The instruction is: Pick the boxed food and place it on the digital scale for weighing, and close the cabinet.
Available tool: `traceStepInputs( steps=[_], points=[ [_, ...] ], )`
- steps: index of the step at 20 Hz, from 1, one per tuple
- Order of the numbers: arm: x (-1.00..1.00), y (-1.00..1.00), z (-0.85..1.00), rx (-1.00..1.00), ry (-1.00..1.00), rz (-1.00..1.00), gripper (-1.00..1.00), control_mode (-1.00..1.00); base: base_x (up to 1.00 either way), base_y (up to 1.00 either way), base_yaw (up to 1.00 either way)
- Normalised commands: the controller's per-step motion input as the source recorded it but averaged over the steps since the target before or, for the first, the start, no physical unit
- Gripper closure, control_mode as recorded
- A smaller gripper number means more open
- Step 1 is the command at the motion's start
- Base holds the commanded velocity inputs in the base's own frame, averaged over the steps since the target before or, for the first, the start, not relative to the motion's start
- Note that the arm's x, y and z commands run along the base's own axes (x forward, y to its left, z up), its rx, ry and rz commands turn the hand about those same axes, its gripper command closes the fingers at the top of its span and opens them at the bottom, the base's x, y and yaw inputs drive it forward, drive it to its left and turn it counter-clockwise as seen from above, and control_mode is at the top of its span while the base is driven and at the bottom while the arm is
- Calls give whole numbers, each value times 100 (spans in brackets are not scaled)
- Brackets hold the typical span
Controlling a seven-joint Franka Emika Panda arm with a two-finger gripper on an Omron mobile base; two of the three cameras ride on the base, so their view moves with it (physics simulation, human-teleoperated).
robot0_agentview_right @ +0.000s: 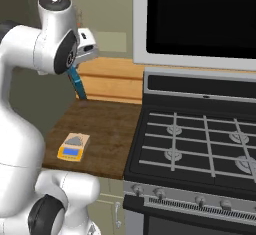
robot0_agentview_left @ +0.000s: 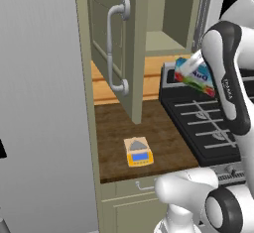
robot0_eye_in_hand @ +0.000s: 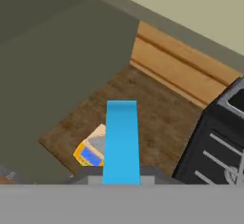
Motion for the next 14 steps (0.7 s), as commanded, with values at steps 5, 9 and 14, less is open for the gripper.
traceStepInputs(
  steps=[5,9,14],
  points=[
    [7,0,-100,-8,24,37,100,-100,0,0,0],
    [0,27,-94,-10,17,34,100,-100,0,0,0],
    [14,44,-71,-10,26,29,100,-100,0,0,0]
  ],
)
